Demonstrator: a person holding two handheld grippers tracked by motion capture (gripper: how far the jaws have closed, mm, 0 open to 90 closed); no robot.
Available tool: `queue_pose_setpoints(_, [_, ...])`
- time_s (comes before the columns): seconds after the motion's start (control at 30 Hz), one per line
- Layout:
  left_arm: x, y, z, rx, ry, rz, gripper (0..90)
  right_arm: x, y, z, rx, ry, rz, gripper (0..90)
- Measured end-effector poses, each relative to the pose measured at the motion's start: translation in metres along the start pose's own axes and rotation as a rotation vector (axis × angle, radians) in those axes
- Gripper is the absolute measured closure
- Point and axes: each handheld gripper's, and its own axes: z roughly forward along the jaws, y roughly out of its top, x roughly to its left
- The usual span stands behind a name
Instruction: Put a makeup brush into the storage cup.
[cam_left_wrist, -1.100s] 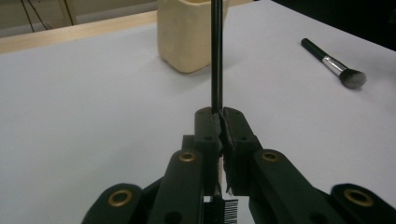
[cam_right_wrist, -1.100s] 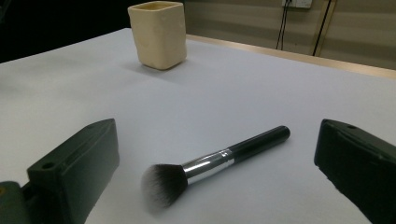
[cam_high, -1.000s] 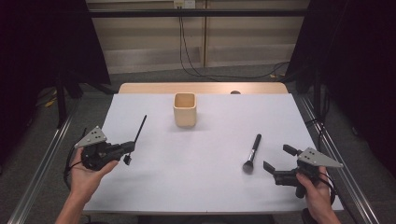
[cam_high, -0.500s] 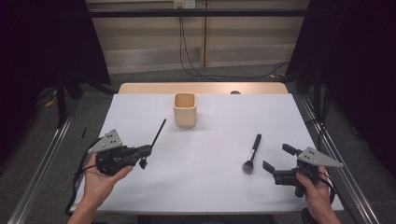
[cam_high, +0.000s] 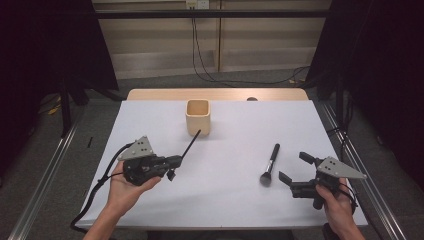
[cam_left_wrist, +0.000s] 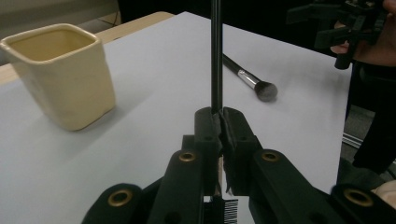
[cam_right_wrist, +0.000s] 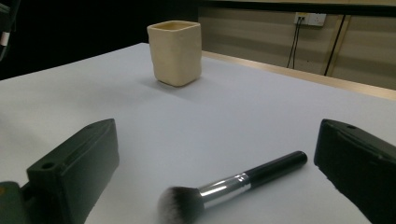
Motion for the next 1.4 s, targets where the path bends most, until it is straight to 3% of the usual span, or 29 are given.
queue_pose_setpoints(0.73, [-0.01, 0.021, 0.046, 0.069, -0.074, 0.048, 85.6, 0.023, 0.026, 0.035, -0.032, 0.136, -0.046, 0.9])
queue_pose_setpoints(0.87, [-0.011, 0.017, 0.051, 0.113, -0.086, 0.067, 85.6, 0.025, 0.029, 0.042, -0.012, 0.171, -0.047, 1.0])
queue_pose_setpoints(1.03, [-0.008, 0.016, 0.055, 0.151, -0.118, 0.051, 85.6, 0.031, 0.03, 0.052, 0.022, 0.227, -0.065, 0.4])
queue_pose_setpoints(1.4, [0.001, 0.019, 0.053, 0.301, -0.142, 0.077, 85.6, 0.045, 0.039, 0.075, 0.078, 0.328, -0.094, 2.3])
